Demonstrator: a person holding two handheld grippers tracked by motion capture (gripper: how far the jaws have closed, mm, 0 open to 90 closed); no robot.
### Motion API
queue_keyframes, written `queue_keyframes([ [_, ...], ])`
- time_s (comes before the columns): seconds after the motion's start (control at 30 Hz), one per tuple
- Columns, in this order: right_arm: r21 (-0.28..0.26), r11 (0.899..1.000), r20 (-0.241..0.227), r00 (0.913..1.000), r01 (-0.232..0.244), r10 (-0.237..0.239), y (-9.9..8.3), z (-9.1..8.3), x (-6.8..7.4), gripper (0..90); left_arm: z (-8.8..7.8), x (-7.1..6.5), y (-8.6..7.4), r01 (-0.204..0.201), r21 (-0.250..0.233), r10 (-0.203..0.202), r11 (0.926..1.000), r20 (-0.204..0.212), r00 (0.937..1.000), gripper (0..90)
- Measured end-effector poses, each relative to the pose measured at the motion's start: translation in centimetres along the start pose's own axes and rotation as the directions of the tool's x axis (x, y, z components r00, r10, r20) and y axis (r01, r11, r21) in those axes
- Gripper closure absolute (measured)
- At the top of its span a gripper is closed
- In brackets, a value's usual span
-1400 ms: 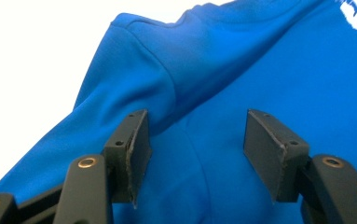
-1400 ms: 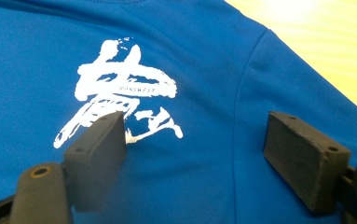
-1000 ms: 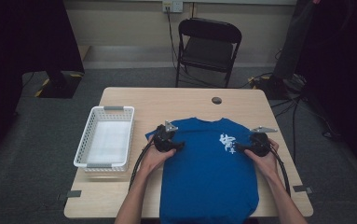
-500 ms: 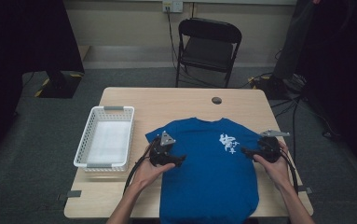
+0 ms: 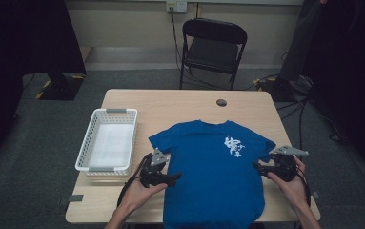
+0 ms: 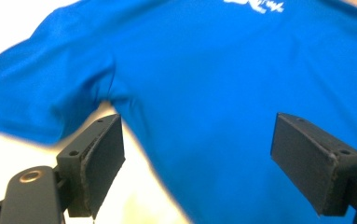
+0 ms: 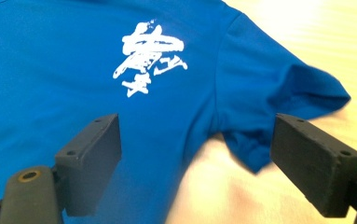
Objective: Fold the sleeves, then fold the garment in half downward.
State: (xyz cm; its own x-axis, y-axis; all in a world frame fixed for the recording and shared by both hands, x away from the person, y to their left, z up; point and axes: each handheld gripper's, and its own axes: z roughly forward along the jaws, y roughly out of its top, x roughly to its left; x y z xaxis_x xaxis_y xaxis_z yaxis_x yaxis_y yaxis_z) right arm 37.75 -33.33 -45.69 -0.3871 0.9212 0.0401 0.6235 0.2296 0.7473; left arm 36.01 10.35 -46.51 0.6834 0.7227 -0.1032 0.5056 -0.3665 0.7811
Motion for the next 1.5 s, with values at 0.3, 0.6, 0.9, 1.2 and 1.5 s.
queue_keyframes([
  [0.3, -0.004, 0.999, 0.014, 0.9986, -0.051, 0.051, -3.7, -2.5, -0.3, 15.9, -1.7, 0.3, -1.4, 0.025, 0.03, -0.023, 0.9992, -0.066, 0.9975, 17.8],
  [0.6, 0.036, 0.997, 0.085, 0.9942, -0.069, 0.066, -6.8, -3.5, -1.5, 16.5, -1.3, 0.4, -3.3, 0.018, 0.083, -0.009, 0.9964, -0.101, 0.9948, 18.8],
  [0.9, 0.043, 0.998, 0.102, 0.9939, -0.047, 0.042, -7.1, -3.5, -1.3, 14.8, -1.2, -0.3, -3.0, 0.01, 0.068, -0.004, 0.9976, -0.077, 0.9971, 19.0],
  [1.2, 0.048, 0.998, 0.079, 0.996, -0.046, 0.043, -6.6, -3.4, -0.9, 16.3, -1.2, -0.5, -2.5, 0.004, 0.054, -0.001, 0.9986, -0.068, 0.9977, 19.0],
  [1.5, -0.012, 1.0, 0.011, 0.9998, 0.014, -0.014, -3.6, -3.1, 2.2, 16.5, -0.6, -1.7, -1.1, -0.035, 0.036, 0.036, 0.9988, -0.034, 0.9988, 19.0],
])
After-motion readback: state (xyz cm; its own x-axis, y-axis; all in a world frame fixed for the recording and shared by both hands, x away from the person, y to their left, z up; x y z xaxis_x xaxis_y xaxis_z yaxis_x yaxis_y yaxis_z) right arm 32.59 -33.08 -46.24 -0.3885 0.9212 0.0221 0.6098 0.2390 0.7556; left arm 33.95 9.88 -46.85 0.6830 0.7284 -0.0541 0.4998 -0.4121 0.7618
